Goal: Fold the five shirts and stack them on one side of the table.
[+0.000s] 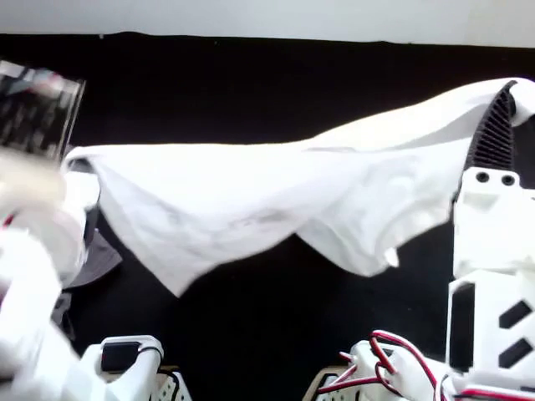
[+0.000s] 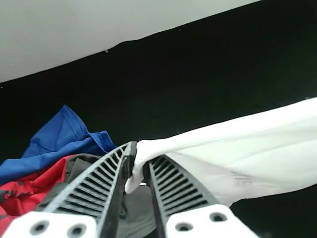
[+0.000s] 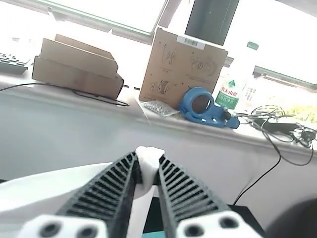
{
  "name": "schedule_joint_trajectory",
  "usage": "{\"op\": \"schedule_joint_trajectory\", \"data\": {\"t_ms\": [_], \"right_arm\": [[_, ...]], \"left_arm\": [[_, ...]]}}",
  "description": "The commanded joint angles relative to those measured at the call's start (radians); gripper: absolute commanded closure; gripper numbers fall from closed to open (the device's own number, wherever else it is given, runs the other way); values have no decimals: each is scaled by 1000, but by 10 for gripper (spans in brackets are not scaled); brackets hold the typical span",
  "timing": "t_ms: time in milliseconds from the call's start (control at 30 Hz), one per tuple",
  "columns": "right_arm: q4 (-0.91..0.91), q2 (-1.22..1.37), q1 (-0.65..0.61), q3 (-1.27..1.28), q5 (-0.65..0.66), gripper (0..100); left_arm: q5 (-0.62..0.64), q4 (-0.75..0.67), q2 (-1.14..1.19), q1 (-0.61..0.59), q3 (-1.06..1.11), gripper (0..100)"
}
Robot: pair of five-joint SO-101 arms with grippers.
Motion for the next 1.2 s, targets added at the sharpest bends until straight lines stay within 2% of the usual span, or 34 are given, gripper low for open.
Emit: {"op": "schedule_joint_trajectory", "data": {"t_ms": [0, 267, 500, 767, 967, 1167], "right_arm": [[-79, -1, 13, -21, 40, 992], [-122, -113, 13, -13, 44, 992], [-70, -214, 13, -12, 43, 992], [-73, -206, 8, 5, 43, 992], [-73, -81, 5, 159, 38, 992], [-136, 139, -47, 334, 37, 992]], "left_arm": [[-3, -87, -10, -54, 4, 992], [-3, -110, -116, -85, -41, 992], [-3, -110, -226, -85, -42, 992], [-6, -117, -288, -85, -42, 992], [-8, -149, -209, -84, 84, 992], [-8, -290, 51, -76, 274, 992]]}}
